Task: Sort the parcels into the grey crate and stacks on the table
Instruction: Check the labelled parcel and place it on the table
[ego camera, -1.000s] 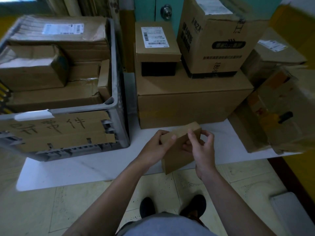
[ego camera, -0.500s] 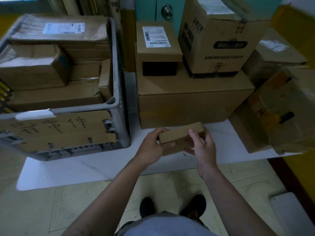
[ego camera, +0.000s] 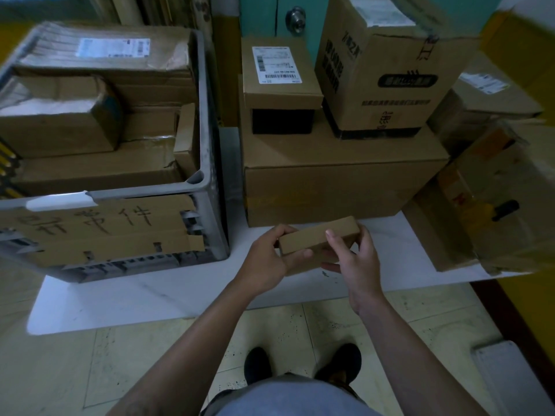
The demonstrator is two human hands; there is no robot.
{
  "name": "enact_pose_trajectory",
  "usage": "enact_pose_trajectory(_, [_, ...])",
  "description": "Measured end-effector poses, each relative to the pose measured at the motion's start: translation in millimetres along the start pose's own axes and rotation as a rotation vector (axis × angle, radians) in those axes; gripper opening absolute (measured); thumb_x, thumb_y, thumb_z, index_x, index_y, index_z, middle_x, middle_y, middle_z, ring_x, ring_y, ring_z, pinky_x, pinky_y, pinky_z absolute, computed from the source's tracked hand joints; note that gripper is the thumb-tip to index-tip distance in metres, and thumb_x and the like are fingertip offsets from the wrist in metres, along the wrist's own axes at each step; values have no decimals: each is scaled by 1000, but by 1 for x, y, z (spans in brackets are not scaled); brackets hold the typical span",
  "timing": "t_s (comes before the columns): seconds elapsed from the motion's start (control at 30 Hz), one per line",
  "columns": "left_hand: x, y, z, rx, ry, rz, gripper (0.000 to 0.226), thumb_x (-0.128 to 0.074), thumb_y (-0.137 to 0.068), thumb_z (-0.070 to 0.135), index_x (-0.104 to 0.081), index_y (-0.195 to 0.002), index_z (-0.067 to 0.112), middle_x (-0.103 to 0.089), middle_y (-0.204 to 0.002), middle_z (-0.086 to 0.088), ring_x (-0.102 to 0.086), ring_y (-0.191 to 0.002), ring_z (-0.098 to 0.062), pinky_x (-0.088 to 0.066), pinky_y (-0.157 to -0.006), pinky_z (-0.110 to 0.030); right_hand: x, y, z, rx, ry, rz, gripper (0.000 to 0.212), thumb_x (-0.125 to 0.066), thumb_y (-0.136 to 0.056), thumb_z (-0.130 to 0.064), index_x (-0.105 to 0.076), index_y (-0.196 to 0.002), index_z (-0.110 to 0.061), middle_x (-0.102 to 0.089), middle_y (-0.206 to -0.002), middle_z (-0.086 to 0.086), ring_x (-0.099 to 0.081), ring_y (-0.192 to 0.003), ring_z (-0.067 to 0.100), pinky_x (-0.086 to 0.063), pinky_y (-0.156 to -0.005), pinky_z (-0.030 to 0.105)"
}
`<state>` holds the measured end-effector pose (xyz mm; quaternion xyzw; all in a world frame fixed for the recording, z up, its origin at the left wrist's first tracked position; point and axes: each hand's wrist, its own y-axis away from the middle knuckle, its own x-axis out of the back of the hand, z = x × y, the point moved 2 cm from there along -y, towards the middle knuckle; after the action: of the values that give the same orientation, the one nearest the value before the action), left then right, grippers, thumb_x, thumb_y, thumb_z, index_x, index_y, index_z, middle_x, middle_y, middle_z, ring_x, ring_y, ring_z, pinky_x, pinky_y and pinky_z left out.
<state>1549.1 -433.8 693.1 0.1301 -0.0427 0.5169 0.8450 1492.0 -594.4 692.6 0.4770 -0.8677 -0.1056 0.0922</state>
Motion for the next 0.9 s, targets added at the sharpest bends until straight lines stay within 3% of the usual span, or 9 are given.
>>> enact_pose_trajectory(0.17, [3,1,-3,-31,2,-6,18,-76,-87,25,-59,-94,26,-59,-94,9,-54,-85,-3,-42,-67,-10,1,3,1,45,1,-116,89,-78,-70,-40,-37,-148,-31,-58,-126,-8,-61,-114,17,-60,-71,29])
enact_pose_trajectory(0.23, [4,2,-4,-41,1,-13,19,-77,-87,23,-59,-93,26,-58,-91,12,-52,-81,2,-41,-67,-11,4,3,4,69,15,-152,92,-79,-68,-38,-34,-149,-37,-57,-129,-6,-62,-114,18,-61,-72,31])
enact_pose_trajectory(0.37, [4,2,-4,-51,-42,-9,22,-78,-86,21,-57,-91,28,-57,-89,11,-51,-77,5,-40,-65,-9,7,2,6,115,56,-154,80,-77,-72,-35,-38,-142,-43,-55,-132,-1,-61,-117,22,-61,-75,34])
enact_pose_trajectory(0.5, [3,1,-2,-64,-127,-22,22,-79,-85,26,-59,-92,29,-60,-92,7,-57,-79,-1,-46,-65,-15,8,3,3,191,109,-162,58,-75,-79,-26,-47,-123,-51,-53,-126,-18,-61,-117,21,-61,-81,42])
enact_pose_trajectory(0.57, [5,-2,-4,-93,-251,-6,23,-80,-83,29,-58,-90,31,-57,-91,11,-57,-83,-9,-47,-68,-22,9,4,3,237,135,-143,55,-73,-85,-14,-50,-122,-47,-52,-125,-21,-59,-119,21,-60,-85,45])
enact_pose_trajectory(0.63, [7,-4,-5,-132,-401,19,25,-80,-82,33,-56,-91,33,-51,-91,16,-53,-88,-14,-46,-72,-30,10,4,3,304,218,-108,51,-68,-89,-7,-55,-127,-39,-53,-126,-13,-57,-119,18,-59,-88,47])
enact_pose_trajectory(0.8, [3,-4,-4,-243,-494,-3,37,-78,-84,36,-61,-116,27,-55,-102,14,-53,-95,-15,-46,-77,-35,6,7,-2,460,516,-111,63,-63,-87,9,-58,-134,-32,-50,-127,-5,-49,-115,7,-56,-94,38])
enact_pose_trajectory(0.9, [-1,-5,-6,-236,-514,37,31,-75,-87,31,-63,-115,28,-54,-99,17,-53,-97,-19,-46,-83,-42,1,9,-5,484,582,-129,60,-67,-88,1,-55,-139,-29,-50,-131,-7,-48,-117,7,-51,-99,30])
